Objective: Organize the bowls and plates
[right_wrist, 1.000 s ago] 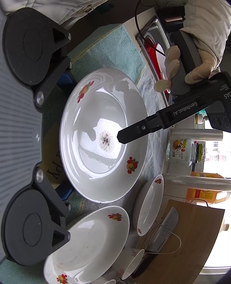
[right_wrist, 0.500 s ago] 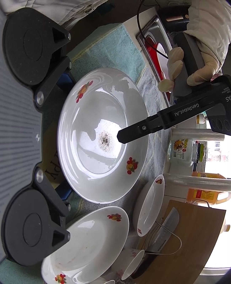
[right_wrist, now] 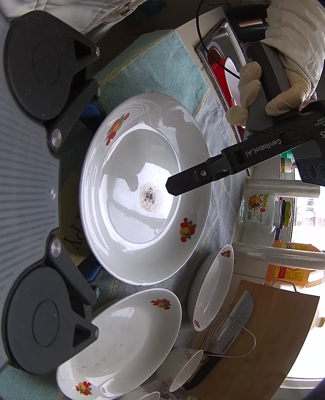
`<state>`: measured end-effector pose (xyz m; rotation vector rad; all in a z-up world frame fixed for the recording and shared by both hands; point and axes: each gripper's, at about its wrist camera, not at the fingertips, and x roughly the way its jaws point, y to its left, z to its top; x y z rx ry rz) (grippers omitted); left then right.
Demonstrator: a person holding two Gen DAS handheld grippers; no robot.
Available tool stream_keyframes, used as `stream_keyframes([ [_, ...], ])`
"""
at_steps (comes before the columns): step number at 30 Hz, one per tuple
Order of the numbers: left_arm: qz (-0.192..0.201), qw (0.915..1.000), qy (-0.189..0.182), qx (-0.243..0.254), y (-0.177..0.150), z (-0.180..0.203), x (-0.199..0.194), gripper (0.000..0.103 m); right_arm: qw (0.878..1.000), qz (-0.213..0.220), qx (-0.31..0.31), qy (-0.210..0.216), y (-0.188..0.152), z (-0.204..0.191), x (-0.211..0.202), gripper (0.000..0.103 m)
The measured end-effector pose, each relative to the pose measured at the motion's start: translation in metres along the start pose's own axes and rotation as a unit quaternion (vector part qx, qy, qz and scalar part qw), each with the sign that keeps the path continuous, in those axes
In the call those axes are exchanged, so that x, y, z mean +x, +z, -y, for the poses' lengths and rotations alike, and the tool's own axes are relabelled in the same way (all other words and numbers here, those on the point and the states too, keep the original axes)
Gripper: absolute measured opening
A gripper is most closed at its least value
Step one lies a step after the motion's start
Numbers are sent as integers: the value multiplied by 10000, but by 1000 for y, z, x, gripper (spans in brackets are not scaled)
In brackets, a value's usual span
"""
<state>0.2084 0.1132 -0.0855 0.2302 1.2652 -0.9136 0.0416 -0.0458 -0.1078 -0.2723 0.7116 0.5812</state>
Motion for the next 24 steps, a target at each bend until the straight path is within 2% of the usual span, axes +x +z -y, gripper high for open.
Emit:
stream_keyframes([
  [11,130,9999,-75,-36,3,-6,-3,76,9999,100,83,58,-2,2,1,103],
  [24,256,9997,18,-14,-4,-2,-8,75,9998,-31,-55,-206,5,-7,-1,103],
])
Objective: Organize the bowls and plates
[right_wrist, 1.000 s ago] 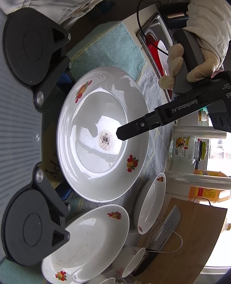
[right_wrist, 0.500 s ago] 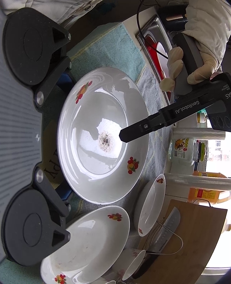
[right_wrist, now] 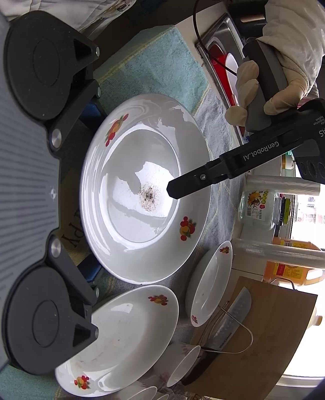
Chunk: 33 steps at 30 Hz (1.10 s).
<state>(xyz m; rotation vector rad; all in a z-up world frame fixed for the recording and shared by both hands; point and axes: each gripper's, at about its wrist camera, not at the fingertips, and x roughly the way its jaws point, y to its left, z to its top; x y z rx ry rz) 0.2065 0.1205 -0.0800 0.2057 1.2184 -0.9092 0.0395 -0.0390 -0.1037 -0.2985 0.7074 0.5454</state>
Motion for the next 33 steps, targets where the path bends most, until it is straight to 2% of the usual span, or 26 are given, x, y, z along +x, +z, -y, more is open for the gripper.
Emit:
stream_keyframes([
  [17,432,9988,191,-161,-14,-11,-33,75,9995,8,-256,176,28,-5,7,103],
  [33,791,9939,508,-579,-37,-66,-75,75,9958,76,-754,513,78,-26,51,103],
])
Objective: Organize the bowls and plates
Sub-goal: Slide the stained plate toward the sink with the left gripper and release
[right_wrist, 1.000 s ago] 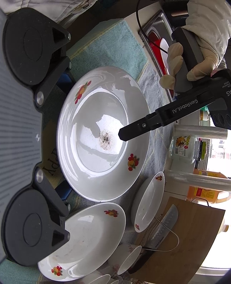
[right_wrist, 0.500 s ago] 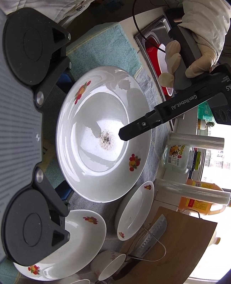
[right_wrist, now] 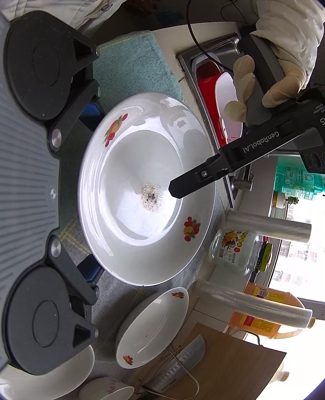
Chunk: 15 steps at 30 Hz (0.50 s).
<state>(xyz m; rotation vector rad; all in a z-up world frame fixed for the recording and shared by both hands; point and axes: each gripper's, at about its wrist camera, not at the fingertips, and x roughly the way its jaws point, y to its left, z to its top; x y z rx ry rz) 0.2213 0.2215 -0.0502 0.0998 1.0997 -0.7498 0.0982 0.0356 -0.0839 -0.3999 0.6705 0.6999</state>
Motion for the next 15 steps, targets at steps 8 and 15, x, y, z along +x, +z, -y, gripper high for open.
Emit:
stream_keyframes([
  [8,78,9998,124,-98,3,-33,-5,75,9999,-18,-88,124,21,0,32,103],
  [15,128,9997,192,-122,8,-56,-1,75,9998,-66,-131,159,32,3,57,103],
])
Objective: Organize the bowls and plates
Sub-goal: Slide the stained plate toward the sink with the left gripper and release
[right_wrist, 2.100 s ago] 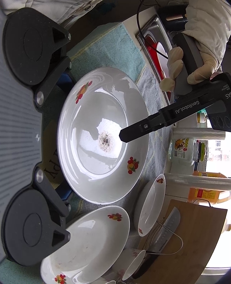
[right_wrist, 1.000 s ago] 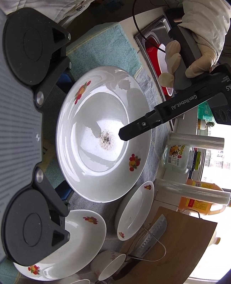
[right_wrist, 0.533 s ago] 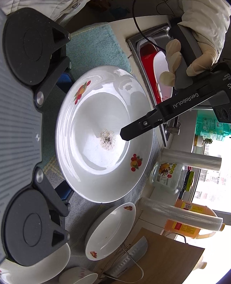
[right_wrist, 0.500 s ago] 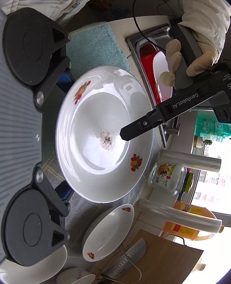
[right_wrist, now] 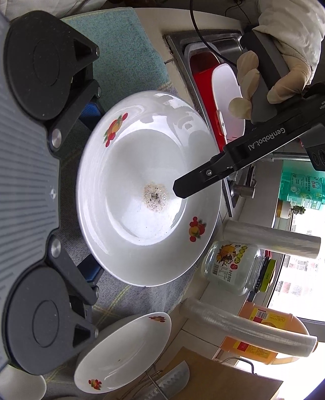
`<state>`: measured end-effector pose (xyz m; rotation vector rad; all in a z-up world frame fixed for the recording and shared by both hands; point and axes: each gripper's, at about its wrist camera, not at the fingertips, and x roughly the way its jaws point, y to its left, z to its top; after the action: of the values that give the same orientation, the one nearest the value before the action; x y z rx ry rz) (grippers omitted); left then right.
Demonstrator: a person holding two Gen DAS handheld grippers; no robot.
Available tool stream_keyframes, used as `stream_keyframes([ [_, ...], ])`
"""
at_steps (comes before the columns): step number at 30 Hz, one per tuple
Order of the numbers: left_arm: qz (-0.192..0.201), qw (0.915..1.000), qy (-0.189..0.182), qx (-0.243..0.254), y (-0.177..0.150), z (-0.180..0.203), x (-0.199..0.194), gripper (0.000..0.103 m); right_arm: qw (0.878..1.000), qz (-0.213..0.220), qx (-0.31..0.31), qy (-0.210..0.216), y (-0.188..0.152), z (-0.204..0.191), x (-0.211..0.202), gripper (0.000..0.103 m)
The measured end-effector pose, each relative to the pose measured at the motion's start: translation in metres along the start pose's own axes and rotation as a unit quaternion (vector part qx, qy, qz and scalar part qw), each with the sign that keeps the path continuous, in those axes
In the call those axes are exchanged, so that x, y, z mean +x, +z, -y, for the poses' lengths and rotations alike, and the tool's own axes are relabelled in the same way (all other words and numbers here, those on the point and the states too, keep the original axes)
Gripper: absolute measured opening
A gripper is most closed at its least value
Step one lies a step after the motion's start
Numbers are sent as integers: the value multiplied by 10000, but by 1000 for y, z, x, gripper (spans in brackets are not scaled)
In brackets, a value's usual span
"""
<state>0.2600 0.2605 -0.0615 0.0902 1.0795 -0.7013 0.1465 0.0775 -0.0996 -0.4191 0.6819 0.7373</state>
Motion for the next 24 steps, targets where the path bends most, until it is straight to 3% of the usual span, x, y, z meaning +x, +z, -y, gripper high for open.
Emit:
stream_keyframes([
  [21,8,9998,73,-196,2,-27,17,75,9995,-173,212,155,9,8,22,103],
  [24,204,9994,269,-68,-1,-22,14,79,9997,-177,153,115,10,7,22,103],
])
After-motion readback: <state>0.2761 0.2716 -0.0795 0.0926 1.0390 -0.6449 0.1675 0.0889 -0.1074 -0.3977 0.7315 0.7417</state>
